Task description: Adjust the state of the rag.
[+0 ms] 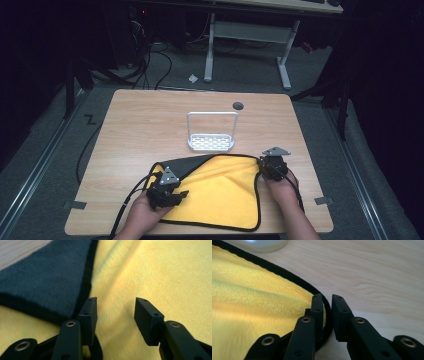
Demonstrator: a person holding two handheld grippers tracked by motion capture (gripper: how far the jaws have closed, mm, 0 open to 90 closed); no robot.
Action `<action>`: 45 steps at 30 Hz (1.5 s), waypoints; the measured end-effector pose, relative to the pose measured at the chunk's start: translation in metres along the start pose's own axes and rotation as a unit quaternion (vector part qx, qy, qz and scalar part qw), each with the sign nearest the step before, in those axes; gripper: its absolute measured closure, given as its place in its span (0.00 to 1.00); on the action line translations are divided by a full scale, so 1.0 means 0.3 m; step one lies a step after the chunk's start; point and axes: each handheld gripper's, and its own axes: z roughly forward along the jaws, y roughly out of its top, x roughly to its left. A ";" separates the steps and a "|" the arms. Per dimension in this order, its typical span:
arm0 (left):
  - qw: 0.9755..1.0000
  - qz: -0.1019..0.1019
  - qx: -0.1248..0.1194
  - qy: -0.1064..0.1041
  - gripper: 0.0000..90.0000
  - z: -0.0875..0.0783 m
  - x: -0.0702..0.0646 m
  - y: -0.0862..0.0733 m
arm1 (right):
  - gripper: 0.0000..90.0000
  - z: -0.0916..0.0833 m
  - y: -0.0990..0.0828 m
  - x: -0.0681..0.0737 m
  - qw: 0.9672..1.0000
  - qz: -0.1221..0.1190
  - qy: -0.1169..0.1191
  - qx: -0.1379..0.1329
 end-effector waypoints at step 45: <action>0.999 0.038 -0.015 0.027 0.80 0.076 -0.073 0.047 | 1.00 -0.149 -0.129 -0.006 0.999 -0.025 -0.010 0.025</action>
